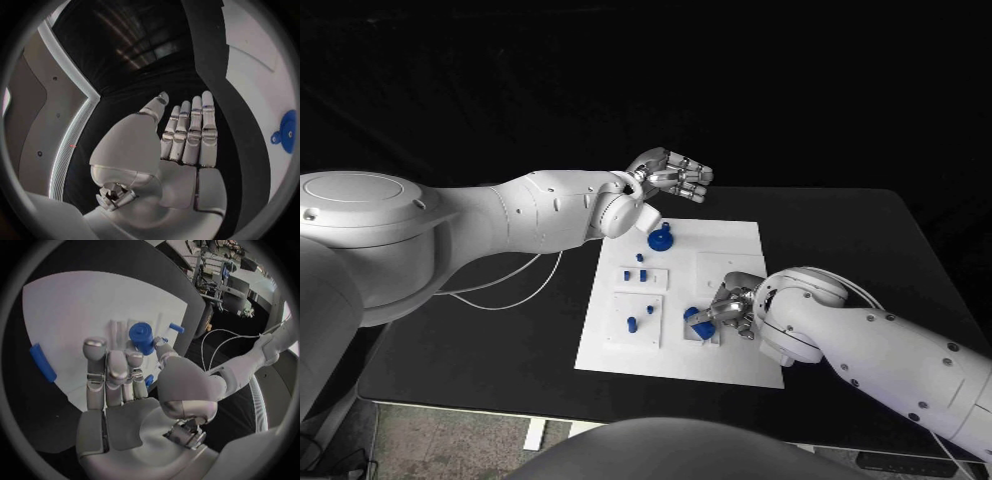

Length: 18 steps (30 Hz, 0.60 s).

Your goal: Assemble the parts on the task board

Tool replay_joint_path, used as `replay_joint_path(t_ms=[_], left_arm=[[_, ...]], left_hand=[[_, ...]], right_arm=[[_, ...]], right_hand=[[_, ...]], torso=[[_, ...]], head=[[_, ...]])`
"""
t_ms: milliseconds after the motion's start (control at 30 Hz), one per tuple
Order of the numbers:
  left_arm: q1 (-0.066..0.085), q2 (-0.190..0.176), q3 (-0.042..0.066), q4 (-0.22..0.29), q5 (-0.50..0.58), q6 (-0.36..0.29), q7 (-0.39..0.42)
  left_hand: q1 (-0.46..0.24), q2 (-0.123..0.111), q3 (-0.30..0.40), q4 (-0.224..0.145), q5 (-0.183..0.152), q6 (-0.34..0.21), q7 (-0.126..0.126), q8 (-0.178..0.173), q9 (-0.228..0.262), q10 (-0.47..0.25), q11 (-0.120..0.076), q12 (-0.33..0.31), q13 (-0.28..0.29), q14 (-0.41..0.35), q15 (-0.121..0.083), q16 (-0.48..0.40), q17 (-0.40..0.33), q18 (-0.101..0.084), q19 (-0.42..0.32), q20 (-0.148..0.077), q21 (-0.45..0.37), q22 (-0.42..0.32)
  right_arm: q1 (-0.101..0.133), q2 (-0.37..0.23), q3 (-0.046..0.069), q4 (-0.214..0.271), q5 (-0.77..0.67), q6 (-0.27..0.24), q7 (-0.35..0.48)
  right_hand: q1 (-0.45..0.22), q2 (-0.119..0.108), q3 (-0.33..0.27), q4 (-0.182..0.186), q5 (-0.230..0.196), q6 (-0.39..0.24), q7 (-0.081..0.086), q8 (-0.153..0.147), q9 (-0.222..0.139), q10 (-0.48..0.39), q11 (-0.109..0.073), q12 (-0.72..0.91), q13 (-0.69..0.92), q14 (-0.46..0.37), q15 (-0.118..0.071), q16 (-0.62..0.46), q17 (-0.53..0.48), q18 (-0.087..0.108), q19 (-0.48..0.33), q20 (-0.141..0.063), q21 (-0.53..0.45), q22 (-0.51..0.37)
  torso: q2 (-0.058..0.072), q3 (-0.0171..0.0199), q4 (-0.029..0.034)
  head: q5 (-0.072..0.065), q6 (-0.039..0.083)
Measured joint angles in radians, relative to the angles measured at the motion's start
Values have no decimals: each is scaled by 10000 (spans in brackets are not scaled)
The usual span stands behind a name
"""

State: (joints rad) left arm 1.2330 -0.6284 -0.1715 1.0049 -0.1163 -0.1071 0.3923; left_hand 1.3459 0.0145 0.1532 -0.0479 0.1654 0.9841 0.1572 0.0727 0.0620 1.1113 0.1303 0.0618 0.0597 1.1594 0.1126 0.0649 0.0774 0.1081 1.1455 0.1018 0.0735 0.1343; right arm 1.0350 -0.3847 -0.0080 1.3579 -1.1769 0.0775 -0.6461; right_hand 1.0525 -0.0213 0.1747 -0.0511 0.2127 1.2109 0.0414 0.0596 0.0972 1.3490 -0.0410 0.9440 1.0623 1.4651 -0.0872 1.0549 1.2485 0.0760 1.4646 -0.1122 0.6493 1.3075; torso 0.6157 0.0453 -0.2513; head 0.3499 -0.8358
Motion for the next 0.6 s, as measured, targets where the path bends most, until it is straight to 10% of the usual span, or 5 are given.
replay_joint_path(t_ms=[600], left_arm=[[0, -19, 0, 9, 1, 16, -19]], left_hand=[[0, 0, 0, 0, 0, 0, 0, 0, 0, 0, 0, 0, 0, -38, 38, 0, -1, -1, 0, 0, 0, -31]], right_arm=[[-2, 87, -18, -205, 117, 200, 19]], right_hand=[[-566, -97, -481, 937, -1200, -36, 37, 14, 134, -59, -16, -54, -118, -1, 0, -65, -23, 0, 0, 0, -106, -1]], torso=[[0, 6, -12]], head=[[18, -3]])
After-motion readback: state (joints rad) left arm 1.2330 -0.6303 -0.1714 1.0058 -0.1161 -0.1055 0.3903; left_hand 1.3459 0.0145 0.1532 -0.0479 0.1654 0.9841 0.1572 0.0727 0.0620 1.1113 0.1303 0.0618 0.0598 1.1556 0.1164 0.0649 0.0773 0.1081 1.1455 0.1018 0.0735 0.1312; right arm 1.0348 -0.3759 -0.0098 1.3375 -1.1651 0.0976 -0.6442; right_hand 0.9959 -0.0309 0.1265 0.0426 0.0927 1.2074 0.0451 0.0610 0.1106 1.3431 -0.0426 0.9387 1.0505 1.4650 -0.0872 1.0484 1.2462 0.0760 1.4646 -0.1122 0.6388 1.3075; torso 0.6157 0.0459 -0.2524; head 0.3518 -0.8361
